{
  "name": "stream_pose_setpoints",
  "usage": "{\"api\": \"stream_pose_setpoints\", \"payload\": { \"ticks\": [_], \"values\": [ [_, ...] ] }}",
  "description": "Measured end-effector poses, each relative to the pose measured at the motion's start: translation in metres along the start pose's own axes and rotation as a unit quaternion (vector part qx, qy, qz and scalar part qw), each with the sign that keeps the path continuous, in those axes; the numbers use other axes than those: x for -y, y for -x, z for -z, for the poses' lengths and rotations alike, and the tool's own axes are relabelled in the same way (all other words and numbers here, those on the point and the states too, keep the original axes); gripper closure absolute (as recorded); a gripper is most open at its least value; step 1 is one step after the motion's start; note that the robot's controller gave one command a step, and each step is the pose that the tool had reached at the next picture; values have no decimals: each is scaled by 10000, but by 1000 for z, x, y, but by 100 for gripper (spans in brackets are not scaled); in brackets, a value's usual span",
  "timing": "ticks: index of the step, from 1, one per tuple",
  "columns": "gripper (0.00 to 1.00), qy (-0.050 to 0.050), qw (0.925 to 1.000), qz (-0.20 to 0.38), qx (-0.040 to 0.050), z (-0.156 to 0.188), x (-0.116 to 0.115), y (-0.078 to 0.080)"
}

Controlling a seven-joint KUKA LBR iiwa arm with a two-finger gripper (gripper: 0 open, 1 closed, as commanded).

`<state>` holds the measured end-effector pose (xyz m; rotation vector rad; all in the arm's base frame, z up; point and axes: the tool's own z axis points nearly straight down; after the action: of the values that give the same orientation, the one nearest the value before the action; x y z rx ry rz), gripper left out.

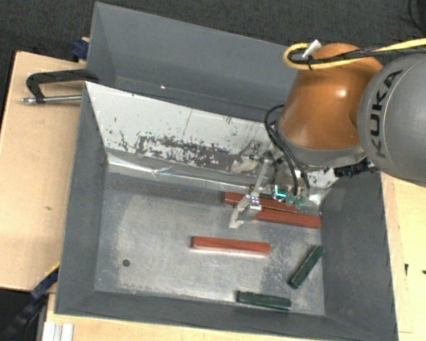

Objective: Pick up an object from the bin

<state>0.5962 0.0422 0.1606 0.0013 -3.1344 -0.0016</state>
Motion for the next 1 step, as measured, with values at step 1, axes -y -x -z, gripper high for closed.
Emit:
{"api": "stream_pose_setpoints", "payload": {
  "ticks": [1],
  "values": [
    [0,3,10000,-3,41,4,0,2]
  ]
}}
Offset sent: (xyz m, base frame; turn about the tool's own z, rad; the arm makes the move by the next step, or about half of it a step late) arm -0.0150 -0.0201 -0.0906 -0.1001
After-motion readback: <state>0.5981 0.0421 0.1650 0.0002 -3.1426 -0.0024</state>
